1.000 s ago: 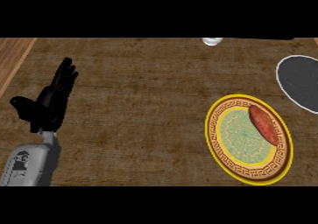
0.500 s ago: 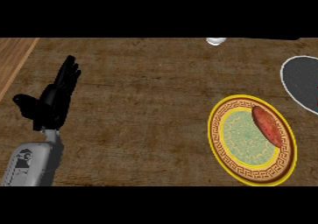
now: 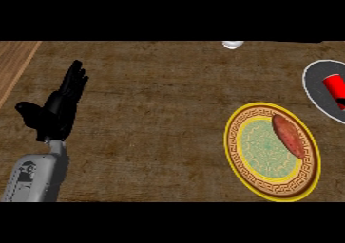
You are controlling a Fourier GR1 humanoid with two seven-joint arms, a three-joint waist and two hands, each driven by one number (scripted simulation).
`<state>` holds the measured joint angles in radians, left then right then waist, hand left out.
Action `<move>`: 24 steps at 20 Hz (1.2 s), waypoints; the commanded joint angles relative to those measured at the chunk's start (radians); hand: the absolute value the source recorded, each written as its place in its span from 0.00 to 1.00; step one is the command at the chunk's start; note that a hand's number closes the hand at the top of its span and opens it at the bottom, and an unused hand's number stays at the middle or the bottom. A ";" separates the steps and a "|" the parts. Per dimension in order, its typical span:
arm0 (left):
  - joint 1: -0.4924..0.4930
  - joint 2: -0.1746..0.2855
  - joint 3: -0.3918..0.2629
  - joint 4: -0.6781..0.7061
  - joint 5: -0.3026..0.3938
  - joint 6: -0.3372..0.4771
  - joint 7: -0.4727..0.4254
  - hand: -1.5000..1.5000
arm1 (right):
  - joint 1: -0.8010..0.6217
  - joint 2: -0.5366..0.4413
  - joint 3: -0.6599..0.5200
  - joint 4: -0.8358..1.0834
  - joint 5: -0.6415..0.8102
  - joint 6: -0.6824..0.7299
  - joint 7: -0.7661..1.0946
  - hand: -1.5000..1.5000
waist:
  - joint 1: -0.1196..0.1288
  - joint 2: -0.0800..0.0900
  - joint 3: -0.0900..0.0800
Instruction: Pick the can from the plate and place it in the pan
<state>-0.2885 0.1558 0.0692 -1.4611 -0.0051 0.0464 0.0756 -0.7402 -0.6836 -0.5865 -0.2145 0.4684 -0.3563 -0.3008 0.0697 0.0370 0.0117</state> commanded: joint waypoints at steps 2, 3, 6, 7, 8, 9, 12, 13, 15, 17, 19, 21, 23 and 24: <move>-0.022 0.013 0.022 0.012 -0.002 0.017 0.029 0.50 | 0.013 0.023 -0.122 -0.033 -0.123 -0.037 -0.147 0.00 | -0.024 -0.011 -0.002; 0.013 -0.001 0.018 0.010 0.005 0.008 -0.017 0.50 | 0.023 0.041 -0.154 -0.036 -0.157 -0.039 -0.179 0.00 | -0.025 -0.013 -0.003; 0.024 0.047 0.048 -0.044 0.026 -0.013 0.043 0.50 | 0.065 -0.009 -0.190 -0.028 -0.212 0.126 -0.231 0.00 | -0.042 -0.028 -0.007; 0.024 0.013 0.023 -0.018 -0.005 0.017 0.010 0.50 | 0.093 -0.012 -0.206 -0.013 -0.235 0.205 -0.266 0.00 | -0.048 -0.024 -0.006; 0.058 -0.004 0.006 -0.039 -0.011 0.024 0.019 0.50 | 0.107 -0.028 -0.208 -0.025 -0.249 0.269 -0.275 0.00 | -0.058 -0.032 -0.008; 0.048 0.014 0.032 0.005 0.003 0.010 0.004 0.50 | 0.135 0.004 -0.232 -0.024 -0.278 0.272 -0.325 0.00 | -0.060 -0.029 -0.008; 0.078 0.043 0.053 -0.045 0.025 -0.016 0.028 0.50 | 0.168 0.032 -0.200 -0.091 -0.295 0.338 -0.338 0.00 | -0.076 -0.042 -0.012; 0.049 0.028 0.059 0.012 0.016 0.001 -0.013 0.50 | 0.217 0.017 -0.203 -0.090 -0.307 0.391 -0.367 0.00 | -0.079 -0.039 -0.012; 0.114 0.055 0.060 -0.037 0.015 -0.025 -0.014 0.50 | 0.258 0.021 -0.199 -0.155 -0.334 0.441 -0.346 0.00 | -0.089 -0.048 -0.014; 0.061 0.005 0.038 0.011 -0.011 0.026 -0.006 0.50 | 0.311 0.013 -0.192 -0.224 -0.359 0.485 -0.314 0.00 | -0.095 -0.046 -0.014; 0.107 0.044 0.066 -0.016 0.005 -0.002 -0.012 0.50 | 0.381 0.054 -0.185 -0.304 -0.372 0.493 -0.308 0.00 | -0.105 -0.051 -0.016; 0.133 0.030 0.059 -0.041 0.017 -0.012 -0.019 0.50 | 0.410 0.119 -0.182 -0.439 -0.409 0.459 -0.247 0.00 | -0.098 -0.049 -0.016; 0.110 0.046 0.074 -0.021 0.020 -0.017 -0.016 0.50 | 0.516 0.145 -0.173 -0.532 -0.416 0.485 -0.235 0.00 | -0.103 -0.048 -0.016; 0.100 0.041 0.062 -0.061 0.017 -0.004 0.037 0.50 | 0.538 0.133 -0.163 -0.590 -0.425 0.531 -0.175 0.00 | -0.105 -0.050 -0.016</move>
<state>-0.1917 0.1968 0.1337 -1.4931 0.0105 0.0393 0.0844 -0.3188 -0.5952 -0.7634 -0.6321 0.0797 0.1231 -0.5459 -0.0304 -0.0117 -0.0039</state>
